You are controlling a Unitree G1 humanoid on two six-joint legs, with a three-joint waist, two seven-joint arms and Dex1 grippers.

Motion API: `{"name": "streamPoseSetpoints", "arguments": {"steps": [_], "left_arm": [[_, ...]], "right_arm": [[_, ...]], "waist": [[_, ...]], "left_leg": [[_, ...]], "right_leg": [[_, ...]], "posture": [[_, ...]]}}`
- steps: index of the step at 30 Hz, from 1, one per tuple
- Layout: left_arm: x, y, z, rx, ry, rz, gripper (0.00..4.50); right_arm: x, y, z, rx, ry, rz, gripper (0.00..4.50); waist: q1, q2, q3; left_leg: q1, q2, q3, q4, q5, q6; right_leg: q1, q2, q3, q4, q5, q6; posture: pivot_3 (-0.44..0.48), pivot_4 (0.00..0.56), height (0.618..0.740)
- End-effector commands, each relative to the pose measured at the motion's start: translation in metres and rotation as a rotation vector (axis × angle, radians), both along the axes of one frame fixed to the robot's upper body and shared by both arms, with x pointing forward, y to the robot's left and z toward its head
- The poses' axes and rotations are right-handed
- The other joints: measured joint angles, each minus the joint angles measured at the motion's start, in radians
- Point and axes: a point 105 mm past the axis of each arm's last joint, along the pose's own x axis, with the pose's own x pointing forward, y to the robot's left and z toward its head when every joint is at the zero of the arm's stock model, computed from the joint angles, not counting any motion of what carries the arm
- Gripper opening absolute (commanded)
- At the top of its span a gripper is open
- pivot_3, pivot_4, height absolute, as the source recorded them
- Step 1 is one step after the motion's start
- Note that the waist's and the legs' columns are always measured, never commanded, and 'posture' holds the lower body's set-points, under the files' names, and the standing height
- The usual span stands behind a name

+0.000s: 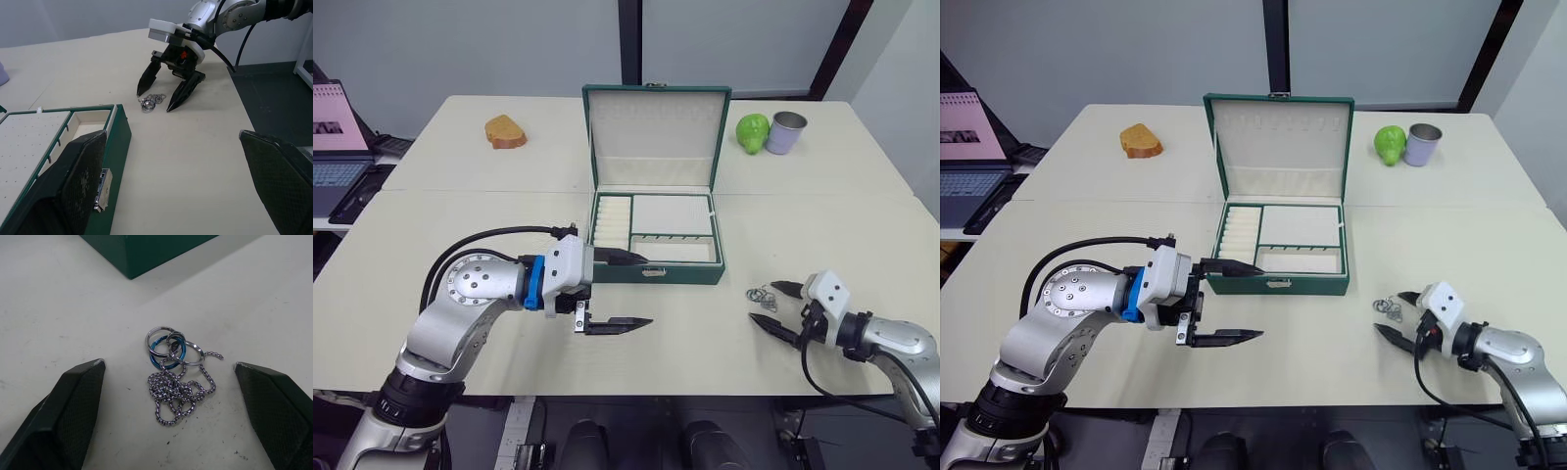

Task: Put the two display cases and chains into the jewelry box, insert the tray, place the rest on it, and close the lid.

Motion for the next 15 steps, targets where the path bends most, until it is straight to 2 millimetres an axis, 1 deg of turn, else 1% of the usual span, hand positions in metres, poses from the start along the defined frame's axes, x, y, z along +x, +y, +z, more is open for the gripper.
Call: {"name": "streamPoseSetpoints", "arguments": {"steps": [1, 4, 6, 10, 15], "left_arm": [[-0.0037, -0.0015, 0.0024, 0.004, -0.034, -0.015, 4.5], [-0.0043, -0.0034, 0.0038, -0.001, -0.037, -0.016, 4.5], [-0.0045, -0.0041, 0.0041, -0.004, -0.039, -0.016, 4.5], [-0.0038, -0.0048, 0.0044, -0.007, -0.04, -0.014, 4.5], [-0.0031, -0.0056, 0.005, -0.011, -0.04, -0.012, 4.5]], "right_arm": [[-0.007, -0.0053, -0.0248, -0.039, 0.08, -0.016, 3.88], [-0.0058, -0.0056, -0.0246, -0.032, 0.08, -0.017, 2.94], [-0.0046, -0.0061, -0.0248, -0.03, 0.081, -0.02, 2.52], [-0.0034, -0.0069, -0.0258, -0.027, 0.083, -0.024, 2.05], [-0.0022, -0.0076, -0.0266, -0.015, 0.086, -0.036, 1.74]], "waist": [[0.0, -0.001, -0.001], [0.001, -0.003, -0.002], [0.001, -0.005, -0.004], [0.001, -0.009, -0.007], [0.001, -0.011, -0.01]], "left_leg": [[0.0, 0.0, 0.0, 0.0, 0.0, 0.0], [0.0, 0.0, 0.0, 0.0, 0.0, 0.0], [0.001, 0.0, 0.0, 0.0, 0.0, 0.0], [0.002, 0.0, 0.0, 0.0, 0.0, 0.0], [0.002, 0.0, 0.0, 0.0, 0.0, 0.0]], "right_leg": [[0.0, 0.0, 0.0, 0.0, 0.0, 0.0], [0.001, 0.0, 0.0, 0.0, 0.0, 0.0], [0.001, 0.0, 0.0, 0.0, 0.0, 0.0], [0.002, 0.0, 0.0, 0.0, 0.0, 0.0], [0.002, 0.0, 0.0, 0.0, 0.0, 0.0]], "posture": [[0.0, 0.15, 0.74], [0.0, 0.15, 0.74], [0.0, 0.15, 0.74], [0.0, 0.15, 0.74], [0.0, 0.15, 0.74]]}}
